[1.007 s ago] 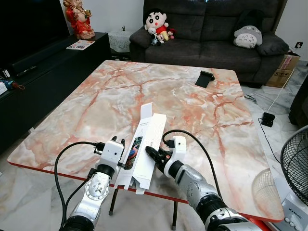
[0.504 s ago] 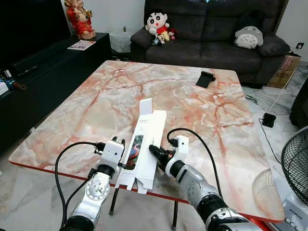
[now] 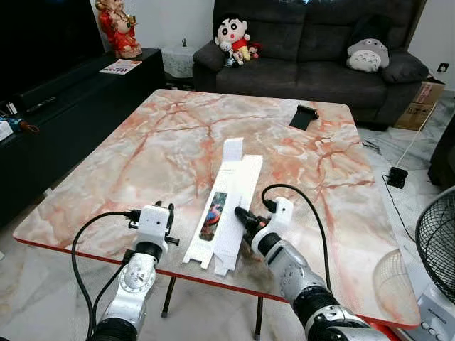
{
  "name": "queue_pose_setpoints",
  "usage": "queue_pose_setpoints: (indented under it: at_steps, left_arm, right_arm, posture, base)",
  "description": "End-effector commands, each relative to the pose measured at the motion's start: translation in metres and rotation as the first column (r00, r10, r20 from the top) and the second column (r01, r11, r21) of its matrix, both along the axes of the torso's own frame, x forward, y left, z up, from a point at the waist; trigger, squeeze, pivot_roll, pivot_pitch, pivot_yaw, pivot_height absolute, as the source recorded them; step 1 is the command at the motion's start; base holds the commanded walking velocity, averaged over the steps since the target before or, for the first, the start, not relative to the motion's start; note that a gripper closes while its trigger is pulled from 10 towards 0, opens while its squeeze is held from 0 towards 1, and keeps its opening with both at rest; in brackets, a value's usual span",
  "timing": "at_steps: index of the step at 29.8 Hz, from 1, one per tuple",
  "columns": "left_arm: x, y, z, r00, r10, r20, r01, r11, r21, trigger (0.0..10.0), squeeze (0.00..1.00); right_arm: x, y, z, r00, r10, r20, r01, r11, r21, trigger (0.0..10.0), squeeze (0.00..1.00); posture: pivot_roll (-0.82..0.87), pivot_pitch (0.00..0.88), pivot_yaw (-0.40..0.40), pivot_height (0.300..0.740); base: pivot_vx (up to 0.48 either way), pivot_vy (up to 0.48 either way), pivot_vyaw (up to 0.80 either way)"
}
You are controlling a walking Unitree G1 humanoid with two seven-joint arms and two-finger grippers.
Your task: Picking trash to rubbish bin
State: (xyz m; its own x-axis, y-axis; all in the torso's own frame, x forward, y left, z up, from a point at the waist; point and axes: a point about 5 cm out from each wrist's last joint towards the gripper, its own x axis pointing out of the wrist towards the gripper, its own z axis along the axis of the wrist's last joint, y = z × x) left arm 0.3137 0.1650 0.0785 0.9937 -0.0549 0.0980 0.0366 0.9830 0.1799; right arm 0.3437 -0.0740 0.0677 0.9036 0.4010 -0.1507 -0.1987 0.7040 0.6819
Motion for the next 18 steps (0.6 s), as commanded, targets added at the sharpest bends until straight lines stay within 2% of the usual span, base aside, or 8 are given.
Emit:
queue_pose_setpoints:
  at_steps: [1,3,11,18]
  left_arm:
    - [0.001,0.001,-0.002,1.0,0.012,-0.019,-0.013,1.0,-0.025,10.0,0.0]
    - [0.0,0.005,-0.003,0.999,0.041,-0.027,-0.042,0.998,-0.054,10.0,0.0]
    - [-0.002,0.009,-0.006,0.997,0.059,-0.04,-0.062,0.995,-0.083,10.0,0.0]
    - [-0.003,0.007,-0.008,0.998,0.05,-0.044,-0.054,0.995,-0.083,10.0,0.0]
  right_arm:
    - [0.005,0.013,0.011,1.0,-0.018,0.013,0.018,0.999,0.028,10.0,0.0]
    - [0.005,0.006,0.006,0.998,-0.052,-0.025,0.053,0.997,0.054,10.0,0.0]
    - [0.0,0.006,-0.001,0.996,-0.07,-0.049,0.073,0.995,0.069,10.0,0.0]
    - [-0.002,0.006,-0.002,0.996,-0.085,-0.028,0.086,0.993,0.075,10.0,0.0]
  posture:
    - [0.05,0.0,-0.005,0.74]
    - [0.05,0.0,-0.004,0.74]
    - [0.05,0.0,-0.003,0.74]
    - [0.05,0.0,-0.001,0.74]
  base:
    - [0.0,0.0,0.0]
    - [0.0,0.0,0.0]
    - [0.0,0.0,0.0]
    - [-0.302,0.0,0.0]
